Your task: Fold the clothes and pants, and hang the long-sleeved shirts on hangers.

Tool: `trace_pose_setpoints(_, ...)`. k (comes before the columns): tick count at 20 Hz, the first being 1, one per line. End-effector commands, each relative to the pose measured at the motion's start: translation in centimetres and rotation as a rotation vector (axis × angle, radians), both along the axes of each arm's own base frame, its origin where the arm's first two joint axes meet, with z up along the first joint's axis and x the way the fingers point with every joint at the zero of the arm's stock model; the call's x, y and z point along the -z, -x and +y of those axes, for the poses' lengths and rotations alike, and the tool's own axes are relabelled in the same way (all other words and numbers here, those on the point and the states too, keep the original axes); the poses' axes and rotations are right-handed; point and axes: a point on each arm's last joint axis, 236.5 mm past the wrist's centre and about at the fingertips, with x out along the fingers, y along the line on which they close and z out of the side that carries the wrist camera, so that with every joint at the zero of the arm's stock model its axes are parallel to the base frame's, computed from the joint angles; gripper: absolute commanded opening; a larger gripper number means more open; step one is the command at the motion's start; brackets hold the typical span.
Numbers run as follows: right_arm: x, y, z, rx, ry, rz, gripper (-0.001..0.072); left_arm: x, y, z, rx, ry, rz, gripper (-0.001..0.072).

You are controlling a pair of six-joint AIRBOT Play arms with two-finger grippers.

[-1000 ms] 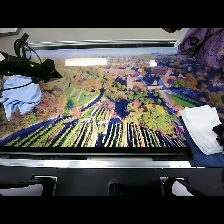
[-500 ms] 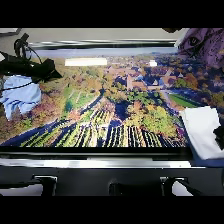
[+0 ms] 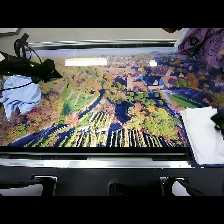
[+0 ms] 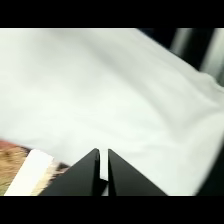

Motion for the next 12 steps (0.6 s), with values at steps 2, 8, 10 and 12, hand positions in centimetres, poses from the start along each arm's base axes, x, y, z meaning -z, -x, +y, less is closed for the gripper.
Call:
trace_pose_setpoints(2,-6.2,-11.1,9.3,-0.491,-0.051,-0.436,0.003,0.4,-0.1,1.4,0.01,-0.083,-0.024,0.0018)
trace_pose_setpoints(8,-7.2,-11.1,27.5,-0.99,-0.107,-0.44,0.0029,-0.2,2.3,5.1,-0.006,-0.3,-0.133,0.0016)
trace_pose_setpoints(10,-7.2,-9.8,32.4,-1.118,-0.126,-0.437,0.0029,1.3,5.0,5.1,0.034,-0.326,-0.148,0.0017)
trace_pose_setpoints(12,-7.3,-8.6,35.7,-1.192,-0.138,-0.441,0.003,1.6,6.5,5.4,0.035,-0.34,-0.176,0.0017)
